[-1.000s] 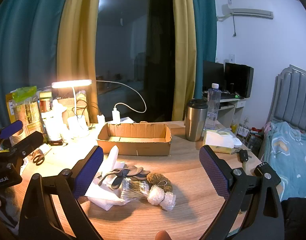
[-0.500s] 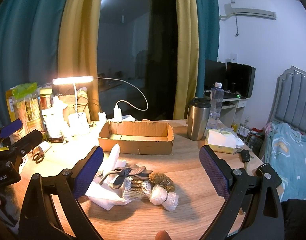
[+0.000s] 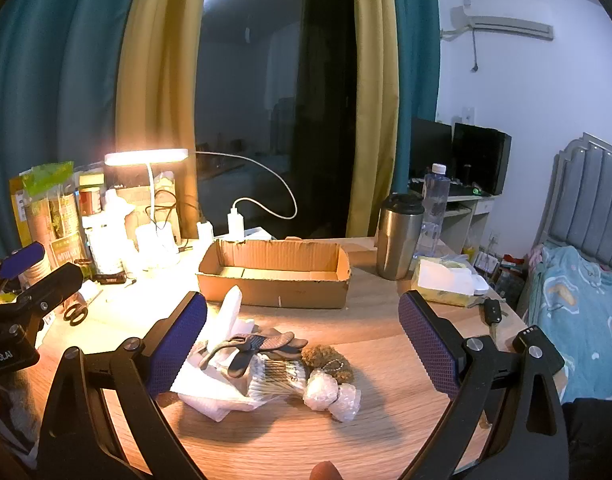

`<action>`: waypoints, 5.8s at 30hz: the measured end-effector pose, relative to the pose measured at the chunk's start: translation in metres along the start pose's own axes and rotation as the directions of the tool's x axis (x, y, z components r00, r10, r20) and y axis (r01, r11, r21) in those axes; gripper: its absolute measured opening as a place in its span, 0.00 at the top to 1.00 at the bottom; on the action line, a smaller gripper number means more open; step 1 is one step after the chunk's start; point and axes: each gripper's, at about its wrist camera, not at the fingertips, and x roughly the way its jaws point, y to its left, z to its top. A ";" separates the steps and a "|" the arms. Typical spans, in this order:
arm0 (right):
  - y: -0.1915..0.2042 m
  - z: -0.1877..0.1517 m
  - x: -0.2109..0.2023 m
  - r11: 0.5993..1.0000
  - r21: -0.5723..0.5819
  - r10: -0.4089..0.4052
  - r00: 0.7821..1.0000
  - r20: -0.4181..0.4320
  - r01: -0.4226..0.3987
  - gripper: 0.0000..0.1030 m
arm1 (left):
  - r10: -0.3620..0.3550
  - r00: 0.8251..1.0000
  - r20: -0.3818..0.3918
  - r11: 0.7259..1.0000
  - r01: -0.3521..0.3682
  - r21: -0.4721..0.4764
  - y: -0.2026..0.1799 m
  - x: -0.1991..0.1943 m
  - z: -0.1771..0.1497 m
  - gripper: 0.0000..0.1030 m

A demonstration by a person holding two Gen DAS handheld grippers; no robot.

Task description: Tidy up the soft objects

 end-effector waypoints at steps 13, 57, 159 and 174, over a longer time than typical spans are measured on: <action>0.003 -0.001 0.003 1.000 -0.002 -0.001 1.000 -0.009 0.001 0.04 | 0.001 1.000 0.002 1.000 -0.001 -0.003 0.004 0.004 0.000 0.01; -0.013 -0.024 0.037 1.000 0.028 0.006 0.995 -0.102 -0.003 0.04 | 0.028 0.991 -0.134 0.999 -0.024 0.030 -0.003 0.040 -0.032 0.01; -0.050 0.037 0.267 0.971 0.011 0.236 0.954 -0.187 -0.238 0.67 | -0.112 0.934 -0.339 0.993 0.091 -0.077 -0.010 0.284 -0.001 0.54; -0.043 0.022 0.301 0.957 0.032 0.285 0.923 -0.257 -0.287 0.42 | -0.124 0.903 -0.411 0.992 0.110 -0.059 -0.019 0.309 -0.019 0.36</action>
